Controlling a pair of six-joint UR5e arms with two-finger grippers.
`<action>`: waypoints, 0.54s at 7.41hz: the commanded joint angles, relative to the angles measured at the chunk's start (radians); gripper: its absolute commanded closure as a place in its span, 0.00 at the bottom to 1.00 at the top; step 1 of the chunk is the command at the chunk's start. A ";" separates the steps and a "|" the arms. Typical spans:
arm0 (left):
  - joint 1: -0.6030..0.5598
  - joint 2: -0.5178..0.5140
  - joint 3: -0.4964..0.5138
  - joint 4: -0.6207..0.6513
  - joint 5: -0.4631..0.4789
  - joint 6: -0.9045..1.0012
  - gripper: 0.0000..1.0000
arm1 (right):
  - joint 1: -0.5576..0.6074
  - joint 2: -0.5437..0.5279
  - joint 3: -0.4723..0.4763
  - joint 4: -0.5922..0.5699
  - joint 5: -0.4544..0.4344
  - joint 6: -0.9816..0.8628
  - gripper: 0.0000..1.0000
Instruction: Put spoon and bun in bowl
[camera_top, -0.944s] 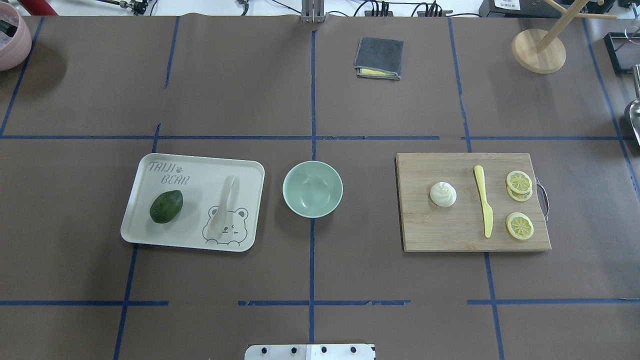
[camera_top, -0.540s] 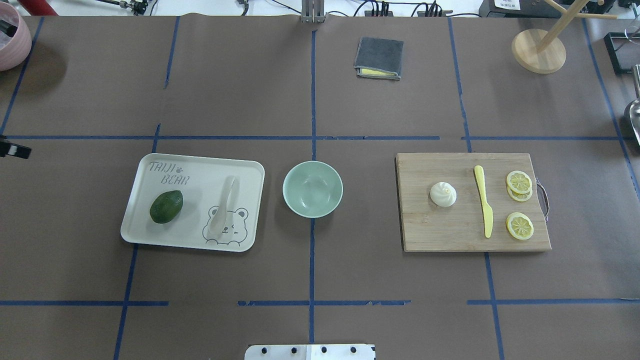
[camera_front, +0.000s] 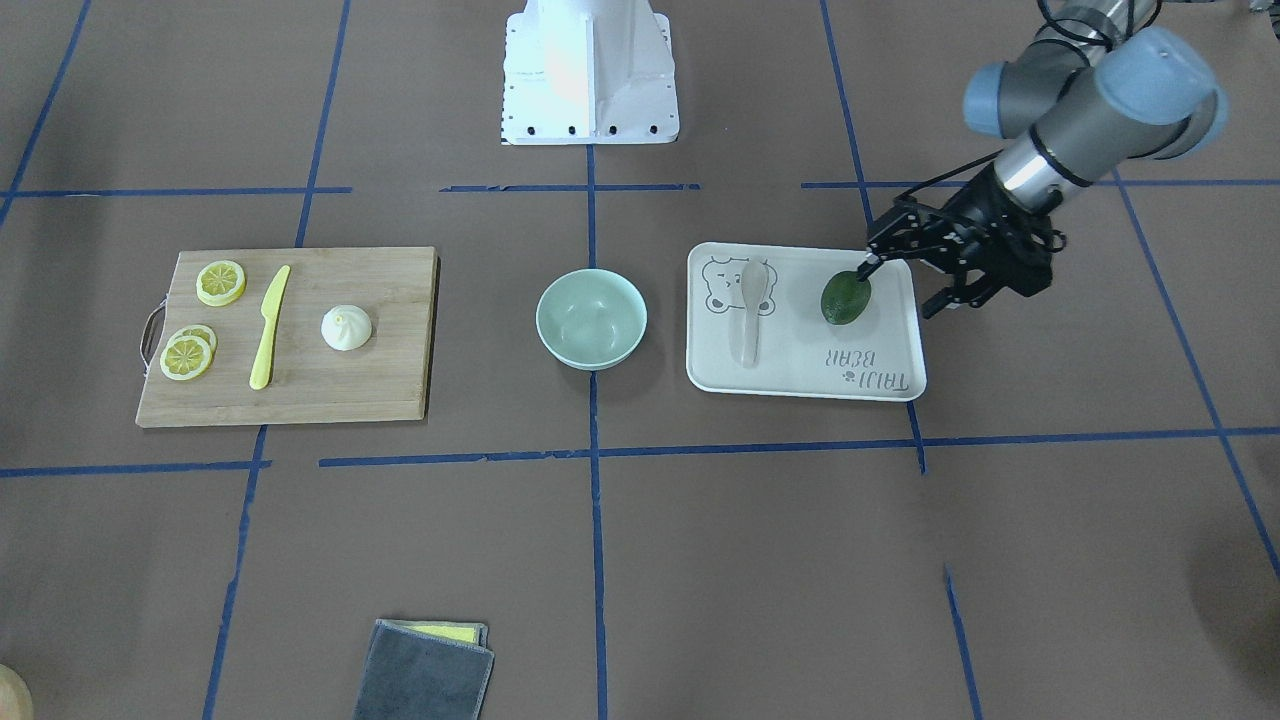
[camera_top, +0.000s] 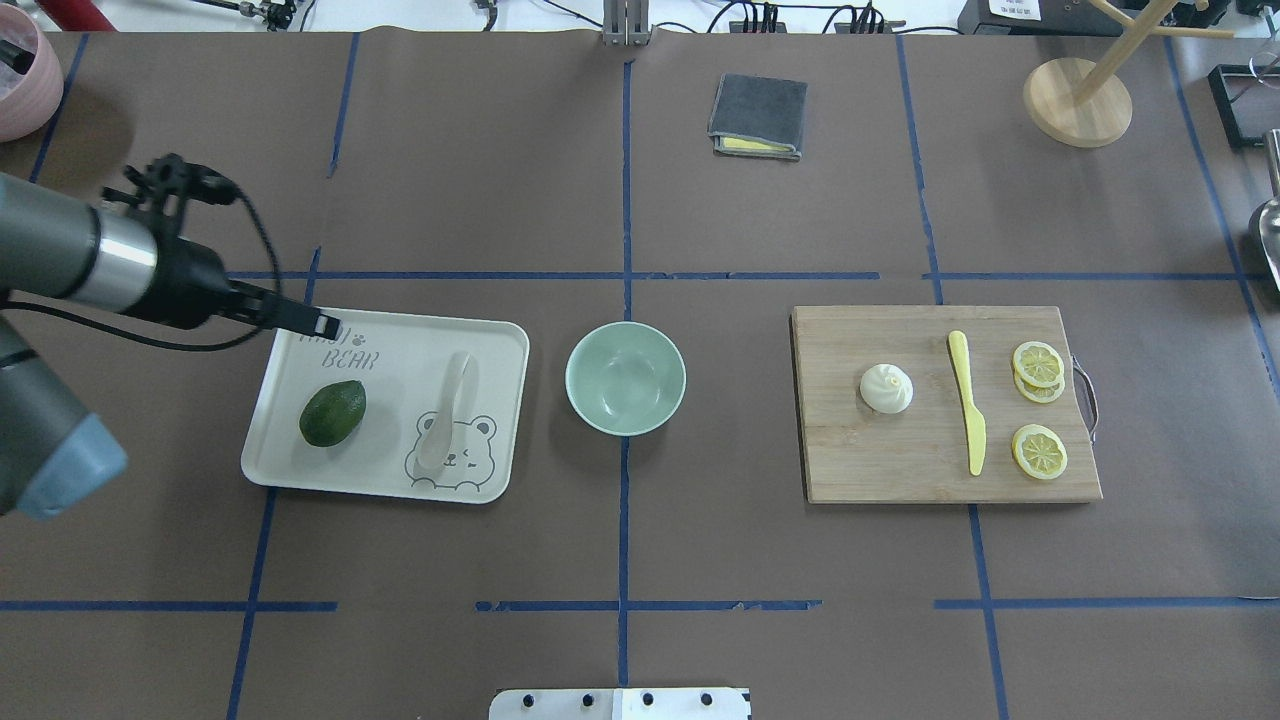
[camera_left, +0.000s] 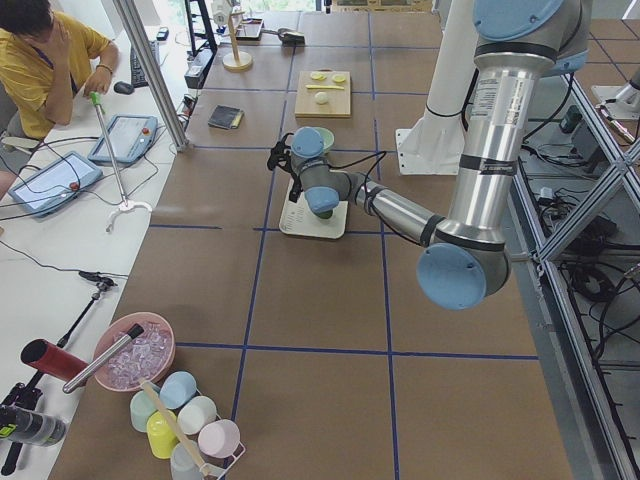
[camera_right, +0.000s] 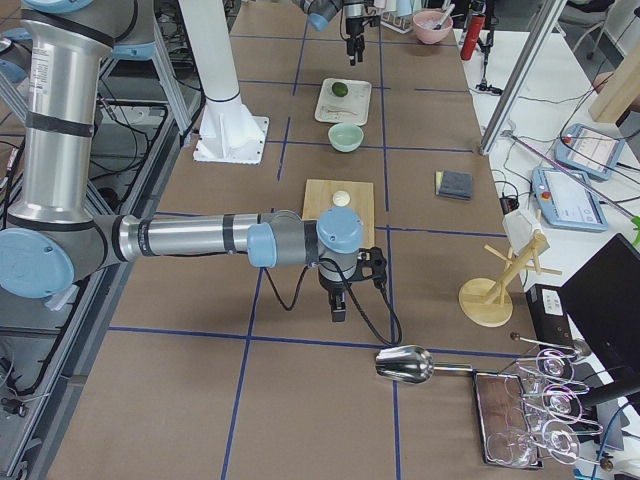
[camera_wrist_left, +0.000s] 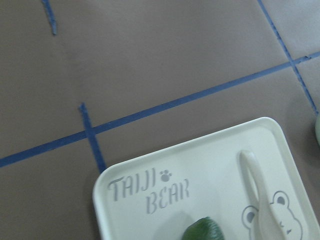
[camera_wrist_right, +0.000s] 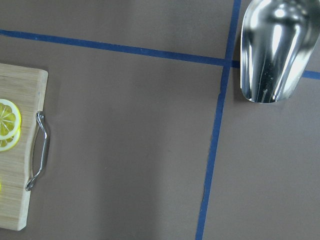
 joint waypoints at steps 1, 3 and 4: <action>0.186 -0.221 0.003 0.367 0.251 -0.057 0.00 | -0.014 0.001 0.000 0.002 0.003 -0.001 0.00; 0.242 -0.249 0.024 0.449 0.371 -0.044 0.03 | -0.019 0.001 0.000 0.002 0.003 -0.002 0.00; 0.247 -0.249 0.047 0.444 0.371 -0.041 0.09 | -0.019 0.001 -0.001 0.002 0.002 -0.002 0.00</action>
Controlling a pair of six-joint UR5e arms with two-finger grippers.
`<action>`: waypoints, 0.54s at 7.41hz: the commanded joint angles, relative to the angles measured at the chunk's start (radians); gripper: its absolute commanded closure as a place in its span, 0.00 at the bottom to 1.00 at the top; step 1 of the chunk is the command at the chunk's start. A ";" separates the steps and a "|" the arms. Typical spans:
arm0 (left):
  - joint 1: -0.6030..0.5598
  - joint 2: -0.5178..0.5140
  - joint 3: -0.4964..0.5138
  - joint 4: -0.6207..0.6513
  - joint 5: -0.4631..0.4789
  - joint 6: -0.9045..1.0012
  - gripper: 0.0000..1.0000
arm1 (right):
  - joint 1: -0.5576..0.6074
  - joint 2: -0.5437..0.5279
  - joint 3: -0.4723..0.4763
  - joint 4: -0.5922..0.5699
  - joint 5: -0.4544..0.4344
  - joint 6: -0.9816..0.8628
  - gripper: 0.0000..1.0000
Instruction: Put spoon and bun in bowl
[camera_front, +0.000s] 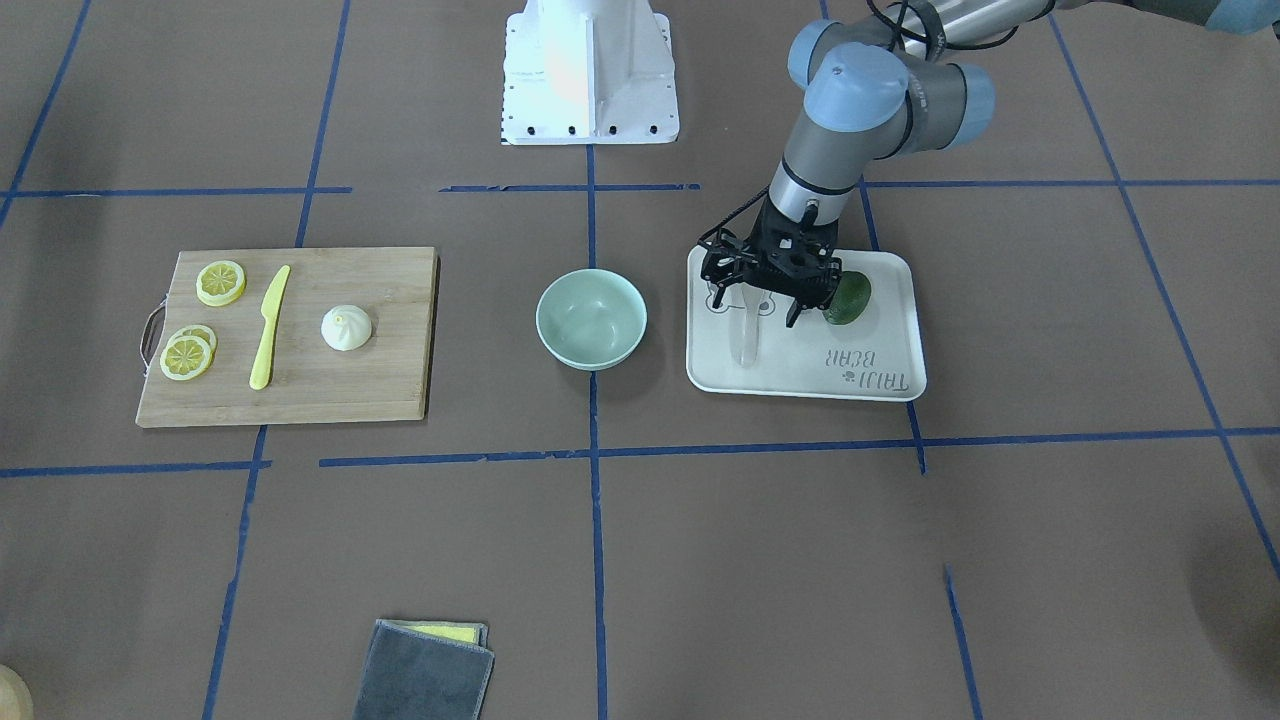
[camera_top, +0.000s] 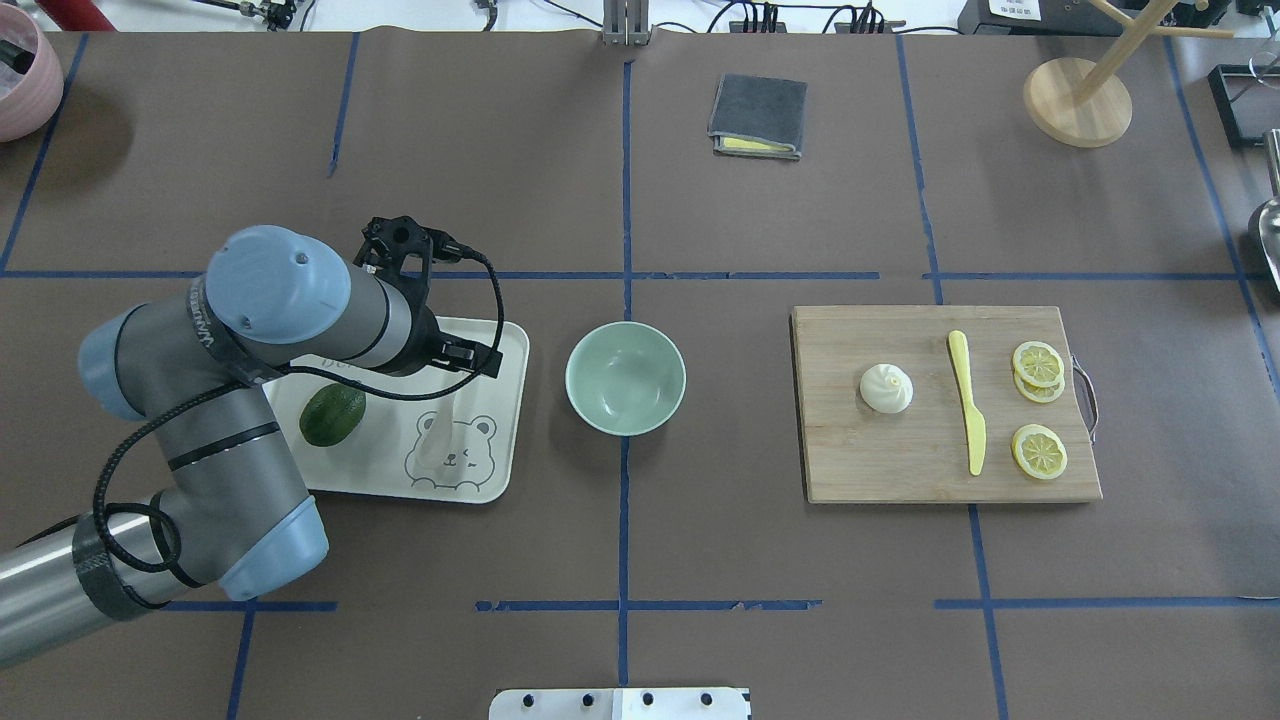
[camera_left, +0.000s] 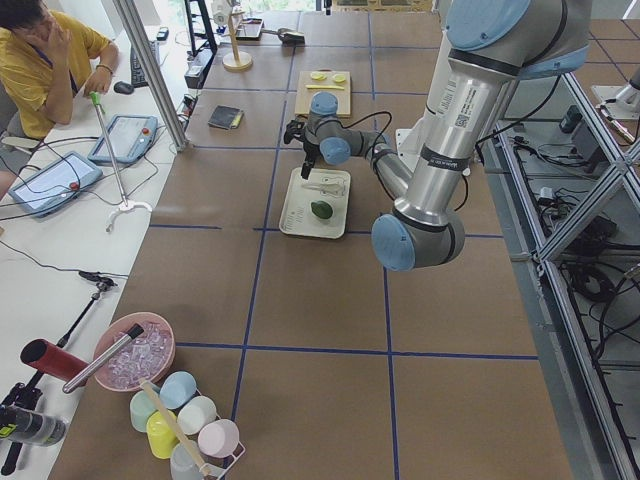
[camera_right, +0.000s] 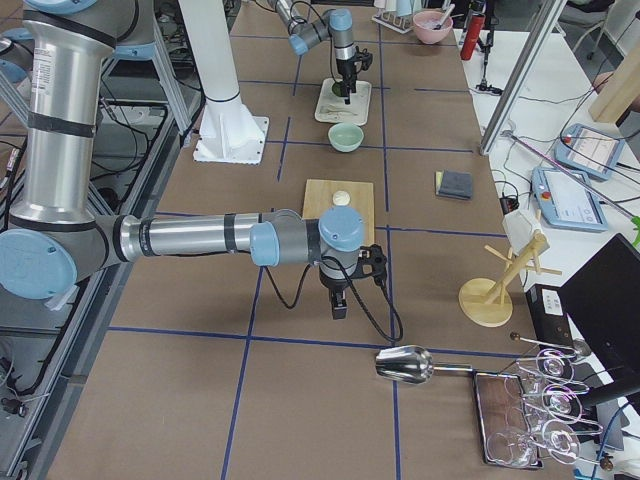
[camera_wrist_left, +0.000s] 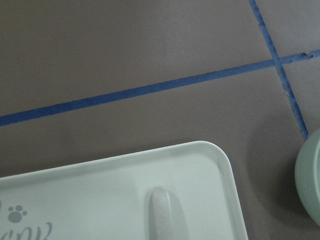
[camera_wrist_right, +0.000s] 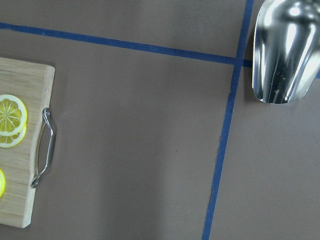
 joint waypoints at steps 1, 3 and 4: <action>0.016 -0.007 0.028 0.019 0.027 0.034 0.11 | -0.001 0.000 -0.003 0.000 0.000 0.000 0.00; 0.018 -0.010 0.065 0.016 0.024 0.038 0.19 | -0.003 0.000 -0.003 0.000 0.000 0.001 0.00; 0.022 -0.010 0.066 0.016 0.022 0.038 0.26 | -0.003 0.000 -0.004 0.000 0.002 0.003 0.00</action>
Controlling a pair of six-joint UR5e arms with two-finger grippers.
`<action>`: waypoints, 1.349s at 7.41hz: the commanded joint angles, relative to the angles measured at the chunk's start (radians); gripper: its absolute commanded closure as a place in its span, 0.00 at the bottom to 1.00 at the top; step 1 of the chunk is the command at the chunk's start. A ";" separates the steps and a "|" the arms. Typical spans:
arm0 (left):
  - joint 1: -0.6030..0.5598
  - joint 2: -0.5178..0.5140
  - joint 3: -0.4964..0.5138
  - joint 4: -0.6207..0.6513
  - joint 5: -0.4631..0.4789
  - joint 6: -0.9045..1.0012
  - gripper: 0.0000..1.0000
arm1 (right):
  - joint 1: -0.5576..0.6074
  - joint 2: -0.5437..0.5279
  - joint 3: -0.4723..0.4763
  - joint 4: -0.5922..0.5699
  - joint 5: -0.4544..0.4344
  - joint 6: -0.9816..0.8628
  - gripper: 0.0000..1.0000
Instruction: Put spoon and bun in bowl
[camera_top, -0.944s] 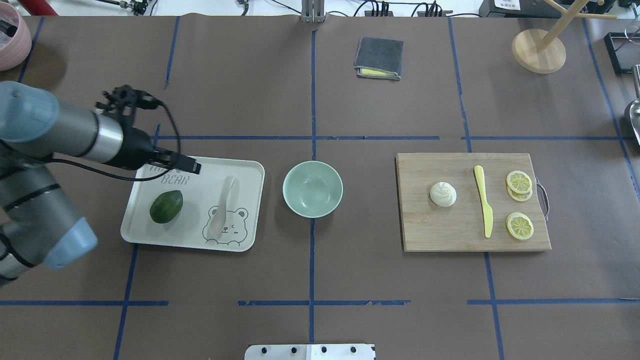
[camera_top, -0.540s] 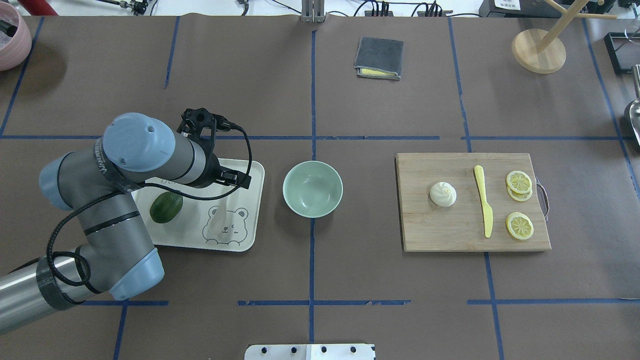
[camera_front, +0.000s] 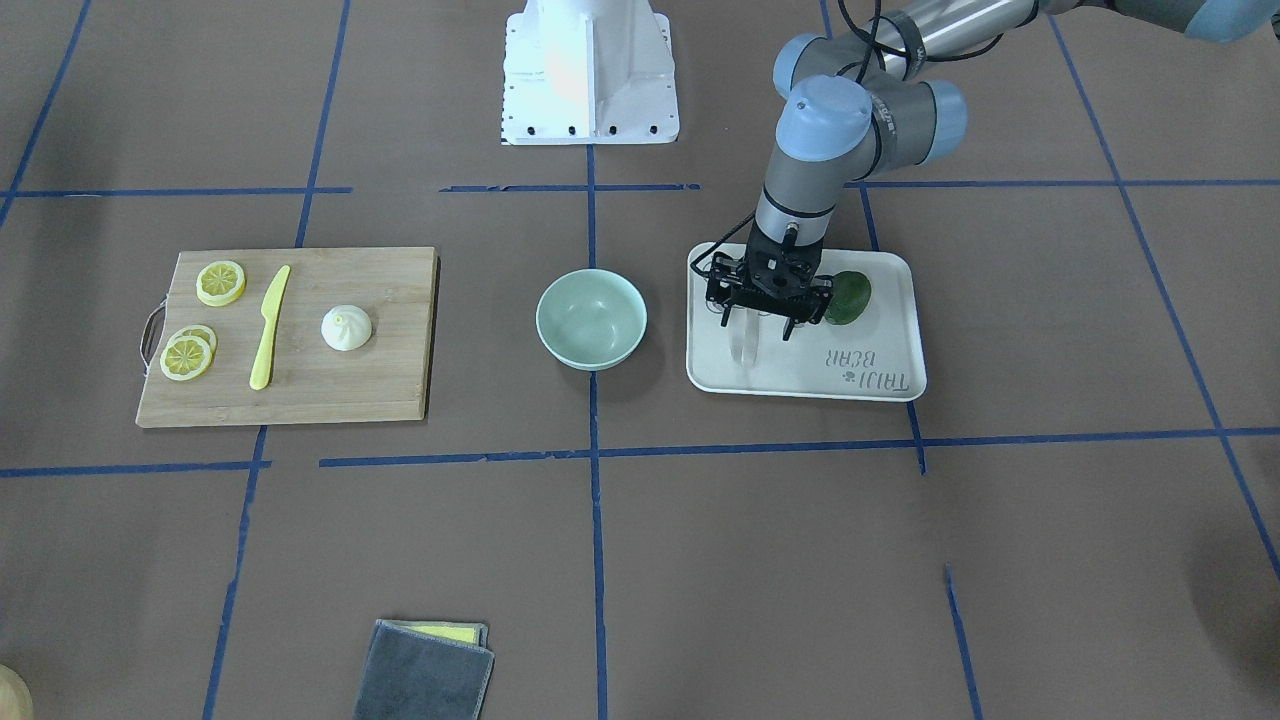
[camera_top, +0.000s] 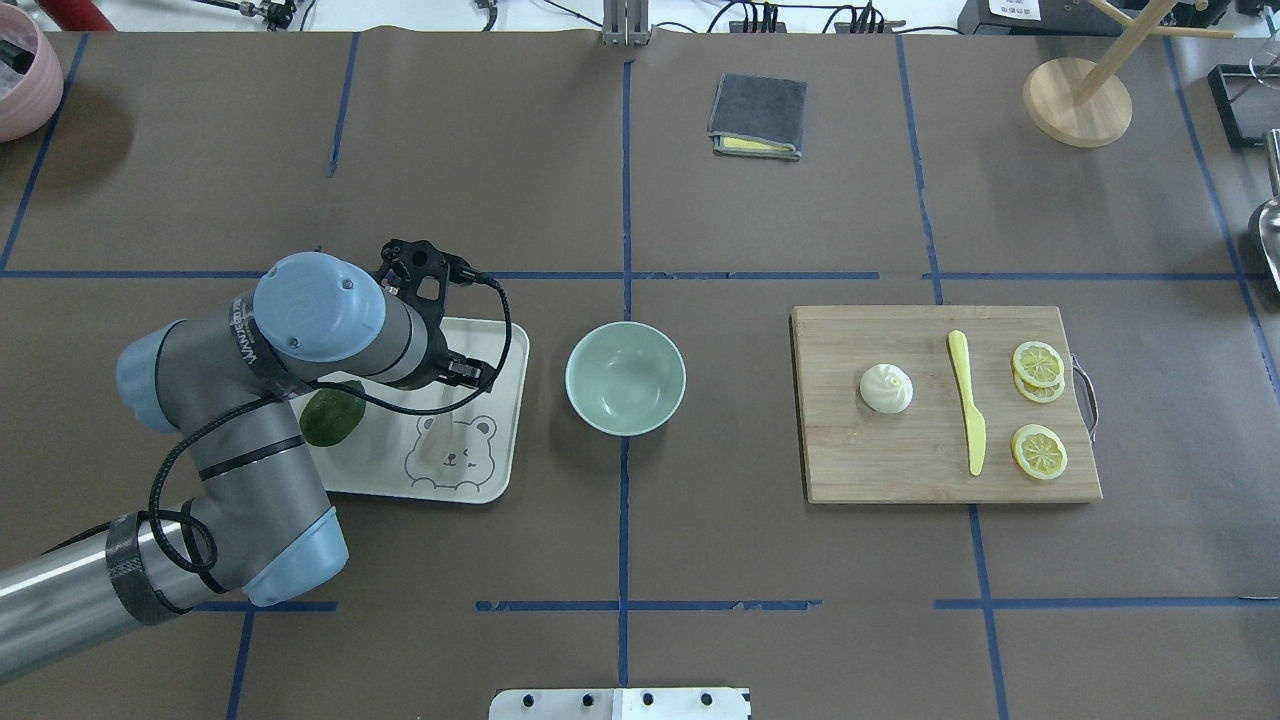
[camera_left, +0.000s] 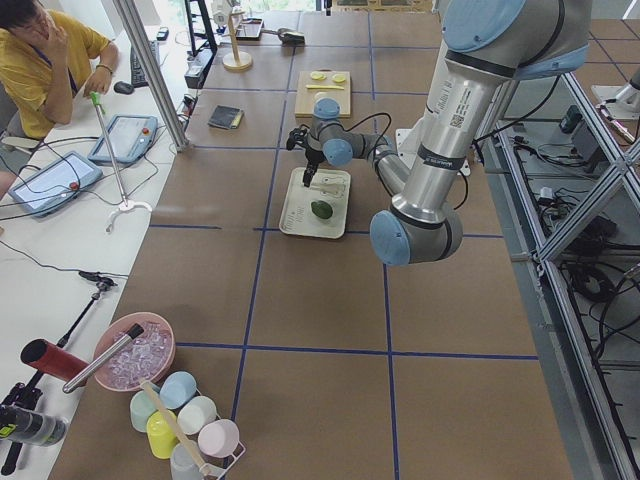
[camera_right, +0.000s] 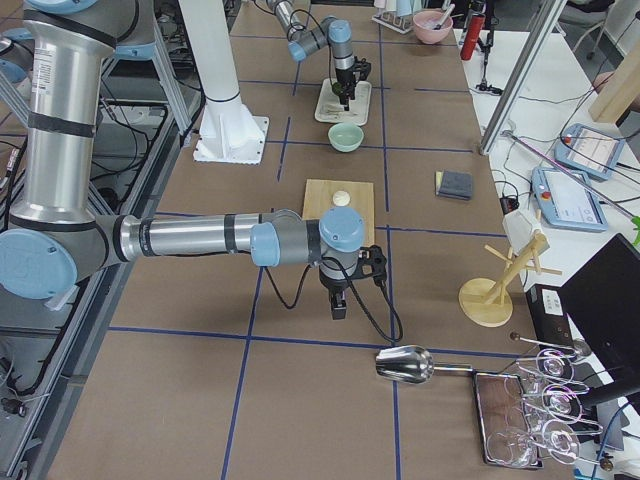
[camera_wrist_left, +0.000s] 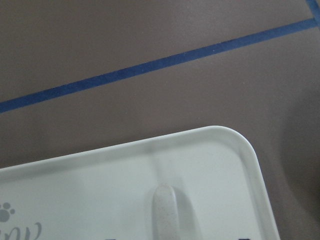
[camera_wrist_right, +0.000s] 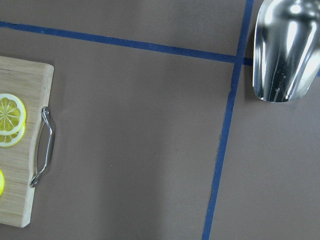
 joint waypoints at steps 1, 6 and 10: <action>0.007 -0.001 0.007 0.000 -0.004 0.001 0.33 | 0.000 0.000 -0.001 0.000 0.001 0.001 0.00; 0.030 0.001 0.040 -0.031 -0.004 0.001 0.45 | 0.000 -0.003 -0.001 0.000 0.017 0.001 0.00; 0.029 -0.001 0.030 -0.028 -0.009 -0.006 1.00 | 0.000 -0.005 -0.001 0.000 0.018 0.001 0.00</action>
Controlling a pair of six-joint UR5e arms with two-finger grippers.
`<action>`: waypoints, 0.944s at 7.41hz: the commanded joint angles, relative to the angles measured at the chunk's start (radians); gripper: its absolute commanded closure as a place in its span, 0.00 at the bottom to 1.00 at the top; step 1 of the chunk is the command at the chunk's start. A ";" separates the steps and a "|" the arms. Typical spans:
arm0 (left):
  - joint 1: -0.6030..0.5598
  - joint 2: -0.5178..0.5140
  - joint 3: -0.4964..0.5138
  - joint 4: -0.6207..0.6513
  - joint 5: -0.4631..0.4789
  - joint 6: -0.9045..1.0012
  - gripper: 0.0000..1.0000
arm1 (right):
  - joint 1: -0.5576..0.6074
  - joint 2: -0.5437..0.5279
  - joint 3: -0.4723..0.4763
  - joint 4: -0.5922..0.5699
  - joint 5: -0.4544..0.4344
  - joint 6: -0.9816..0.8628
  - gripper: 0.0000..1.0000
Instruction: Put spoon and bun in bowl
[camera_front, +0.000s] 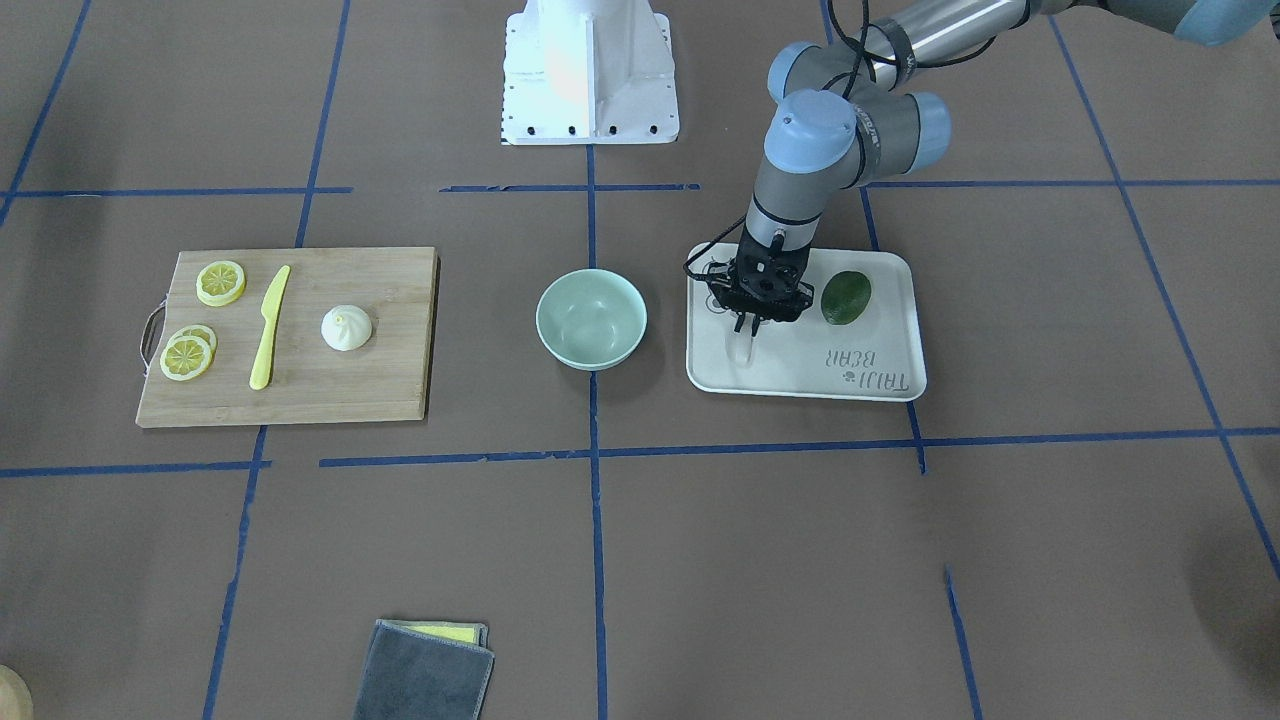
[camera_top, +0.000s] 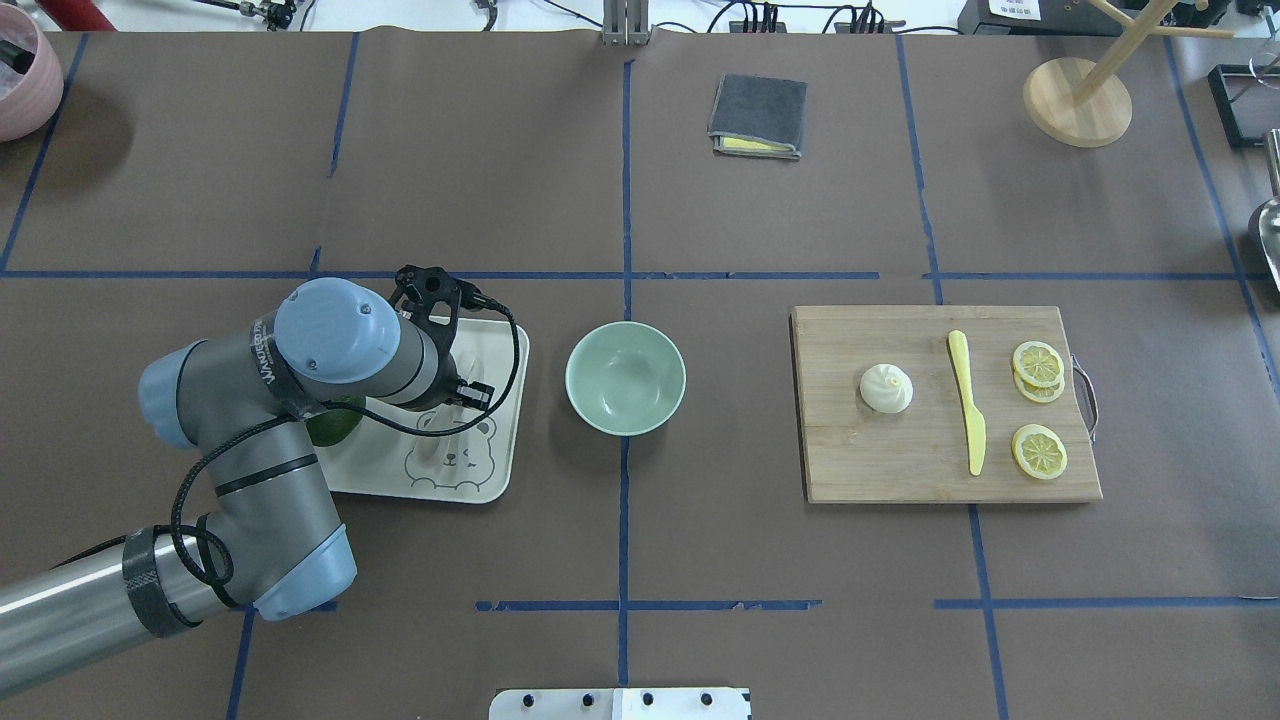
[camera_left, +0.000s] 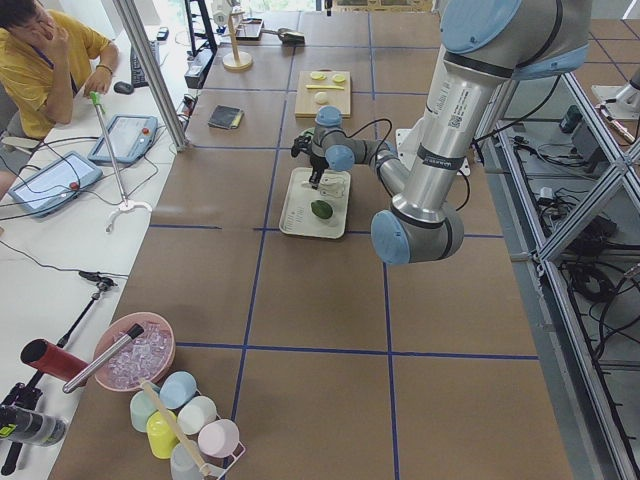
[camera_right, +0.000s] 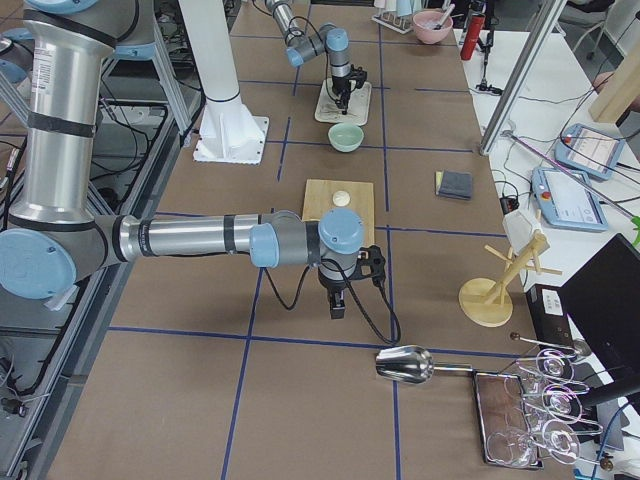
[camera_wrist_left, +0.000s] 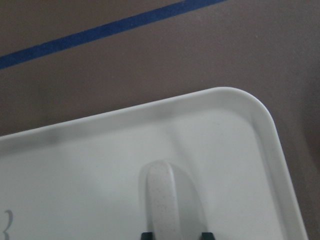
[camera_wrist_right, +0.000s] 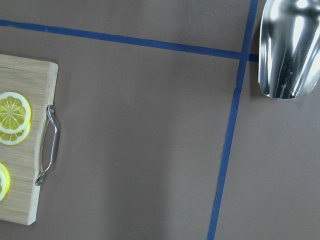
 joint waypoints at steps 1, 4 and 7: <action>-0.001 -0.002 -0.010 0.003 0.000 -0.006 1.00 | 0.000 -0.002 0.000 0.000 0.002 0.000 0.00; 0.001 -0.120 -0.030 0.013 0.003 -0.017 1.00 | 0.000 -0.002 0.000 0.000 0.011 0.000 0.00; 0.008 -0.311 0.093 -0.087 0.004 -0.060 1.00 | 0.000 -0.002 0.000 0.000 0.029 0.002 0.00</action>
